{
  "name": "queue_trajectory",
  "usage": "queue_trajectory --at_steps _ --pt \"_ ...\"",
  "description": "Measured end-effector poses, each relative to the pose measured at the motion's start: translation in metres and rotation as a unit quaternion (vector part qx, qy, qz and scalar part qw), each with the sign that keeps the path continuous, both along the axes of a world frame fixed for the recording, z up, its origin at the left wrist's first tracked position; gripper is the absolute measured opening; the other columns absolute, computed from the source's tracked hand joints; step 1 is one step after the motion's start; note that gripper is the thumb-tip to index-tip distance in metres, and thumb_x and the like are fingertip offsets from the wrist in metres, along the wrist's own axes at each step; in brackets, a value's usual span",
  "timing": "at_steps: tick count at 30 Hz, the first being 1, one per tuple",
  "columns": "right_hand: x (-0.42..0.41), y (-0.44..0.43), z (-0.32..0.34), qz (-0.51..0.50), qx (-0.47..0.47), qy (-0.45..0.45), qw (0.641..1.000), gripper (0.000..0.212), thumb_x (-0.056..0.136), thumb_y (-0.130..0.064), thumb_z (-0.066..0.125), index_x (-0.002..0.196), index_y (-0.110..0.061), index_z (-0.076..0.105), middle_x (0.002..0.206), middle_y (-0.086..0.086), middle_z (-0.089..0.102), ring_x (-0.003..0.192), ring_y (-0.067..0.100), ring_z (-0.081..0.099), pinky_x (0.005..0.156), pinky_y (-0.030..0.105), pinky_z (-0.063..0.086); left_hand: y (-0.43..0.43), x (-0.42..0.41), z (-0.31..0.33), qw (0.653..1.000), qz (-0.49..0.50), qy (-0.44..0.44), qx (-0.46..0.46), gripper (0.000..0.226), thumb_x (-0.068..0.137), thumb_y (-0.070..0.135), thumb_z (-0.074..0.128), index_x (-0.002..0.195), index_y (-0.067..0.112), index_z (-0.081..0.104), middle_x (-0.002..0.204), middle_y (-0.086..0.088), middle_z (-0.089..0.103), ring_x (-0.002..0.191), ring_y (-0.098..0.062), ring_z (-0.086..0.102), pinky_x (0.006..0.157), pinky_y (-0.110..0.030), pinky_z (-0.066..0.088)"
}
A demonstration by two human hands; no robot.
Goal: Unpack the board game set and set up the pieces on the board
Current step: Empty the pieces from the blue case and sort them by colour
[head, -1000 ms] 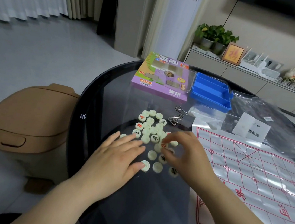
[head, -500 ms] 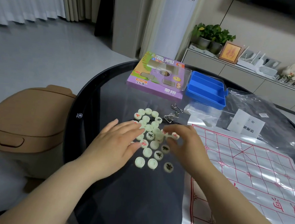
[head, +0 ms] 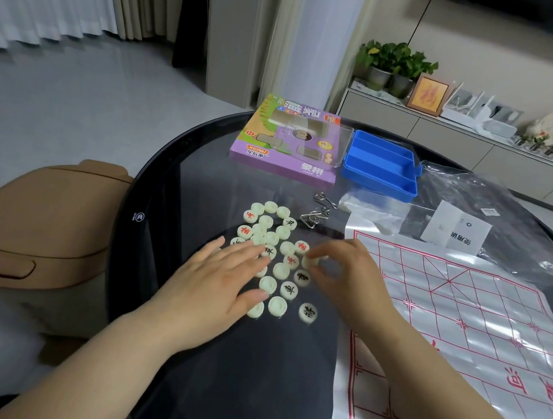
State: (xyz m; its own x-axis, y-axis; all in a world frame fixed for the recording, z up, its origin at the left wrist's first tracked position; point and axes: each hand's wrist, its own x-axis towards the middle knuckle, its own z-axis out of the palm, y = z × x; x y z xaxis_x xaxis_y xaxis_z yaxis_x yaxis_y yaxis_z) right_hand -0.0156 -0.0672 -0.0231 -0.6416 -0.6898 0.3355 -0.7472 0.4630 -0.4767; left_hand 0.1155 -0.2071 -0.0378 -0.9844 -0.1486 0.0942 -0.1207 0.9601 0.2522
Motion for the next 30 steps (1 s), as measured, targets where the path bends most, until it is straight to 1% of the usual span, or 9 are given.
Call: queue_trajectory --at_steps 4,9,12,14,16,23,25,28,30 --pt "0.003 0.003 -0.006 0.027 0.035 0.048 0.998 0.006 0.071 -0.013 0.069 0.073 -0.009 0.072 0.079 0.002 0.074 0.077 0.03 0.061 0.07 0.032 0.048 0.0 0.002 -0.001 1.0 0.003 0.008 0.009 0.124 0.039 0.074 -0.042 0.144 0.033 0.009 0.135 0.029 -0.005 0.123 0.013 -0.014 0.098 -0.01 -0.022" --pt "0.007 0.008 -0.006 0.042 0.017 0.056 0.997 0.018 0.07 -0.011 0.06 0.084 -0.006 0.071 0.089 0.007 0.073 0.085 0.022 0.062 0.082 0.014 0.035 -0.007 0.007 0.004 0.991 0.004 0.112 0.072 0.075 0.09 0.061 0.009 0.13 0.012 0.048 0.138 0.004 0.039 0.129 -0.004 0.021 0.107 -0.017 0.003" --pt "0.013 0.011 -0.007 0.094 0.075 0.06 0.991 0.045 0.078 -0.03 0.041 0.107 -0.005 0.065 0.118 0.012 0.064 0.112 0.019 0.056 0.097 0.018 0.036 -0.009 0.014 0.008 0.991 0.049 0.092 0.081 0.079 0.076 0.068 0.004 0.142 0.025 0.014 0.14 0.022 0.004 0.13 0.011 -0.006 0.105 -0.009 -0.014" --pt "0.017 0.012 -0.008 0.105 0.112 0.025 0.988 0.074 0.075 -0.05 0.021 0.131 -0.011 0.047 0.145 0.004 0.038 0.132 0.009 0.028 0.108 0.018 0.008 -0.01 0.02 0.003 0.995 0.066 0.043 0.06 0.094 0.052 0.081 -0.024 0.133 0.032 -0.017 0.134 0.027 -0.02 0.124 0.013 -0.025 0.097 -0.007 -0.027" --pt "0.017 0.013 -0.009 0.105 0.153 0.012 0.983 0.089 0.066 -0.059 0.004 0.141 -0.018 0.029 0.153 -0.005 0.014 0.138 0.002 0.009 0.105 0.01 -0.006 -0.01 0.022 -0.003 0.998 0.063 -0.01 0.022 0.111 0.036 0.075 -0.043 0.136 0.031 -0.021 0.132 0.025 -0.027 0.121 0.01 -0.03 0.094 -0.01 -0.03" --pt "0.024 0.009 -0.001 0.066 0.111 -0.038 0.991 0.062 0.081 -0.039 0.021 0.139 -0.019 0.033 0.152 -0.004 0.021 0.14 0.009 0.018 0.113 0.018 0.005 -0.006 0.025 -0.001 0.998 0.057 0.006 0.004 0.097 0.038 0.071 -0.045 0.126 0.033 -0.027 0.132 0.023 -0.031 0.122 0.009 -0.032 0.092 -0.008 -0.033" --pt "0.029 0.014 0.005 0.06 0.087 -0.036 0.994 0.059 0.082 -0.035 0.023 0.135 -0.017 0.041 0.149 -0.003 0.029 0.138 0.011 0.025 0.11 0.014 0.012 -0.003 0.029 -0.002 0.999 0.05 0.017 0.003 0.095 0.052 0.072 -0.039 0.134 0.031 -0.016 0.14 0.02 -0.021 0.127 0.007 -0.028 0.1 -0.01 -0.026" --pt "0.038 0.027 0.012 0.068 0.089 -0.013 0.994 0.059 0.081 -0.032 0.021 0.133 -0.016 0.045 0.146 -0.004 0.034 0.136 0.011 0.028 0.096 -0.001 0.006 0.006 0.04 -0.003 0.999 0.019 -0.001 -0.038 0.07 0.093 0.053 -0.002 0.135 0.017 0.041 0.141 0.001 0.042 0.132 -0.007 0.015 0.107 -0.022 0.007" --pt "0.046 0.039 0.011 0.073 0.1 -0.017 0.992 0.057 0.083 -0.032 0.019 0.135 -0.02 0.041 0.148 -0.007 0.031 0.137 0.007 0.025 0.095 -0.003 0.003 0.02 0.045 -0.005 0.999 -0.005 0.004 -0.032 0.058 0.097 0.045 0.006 0.128 0.017 0.046 0.132 0.001 0.052 0.127 -0.009 0.03 0.104 -0.026 0.014"
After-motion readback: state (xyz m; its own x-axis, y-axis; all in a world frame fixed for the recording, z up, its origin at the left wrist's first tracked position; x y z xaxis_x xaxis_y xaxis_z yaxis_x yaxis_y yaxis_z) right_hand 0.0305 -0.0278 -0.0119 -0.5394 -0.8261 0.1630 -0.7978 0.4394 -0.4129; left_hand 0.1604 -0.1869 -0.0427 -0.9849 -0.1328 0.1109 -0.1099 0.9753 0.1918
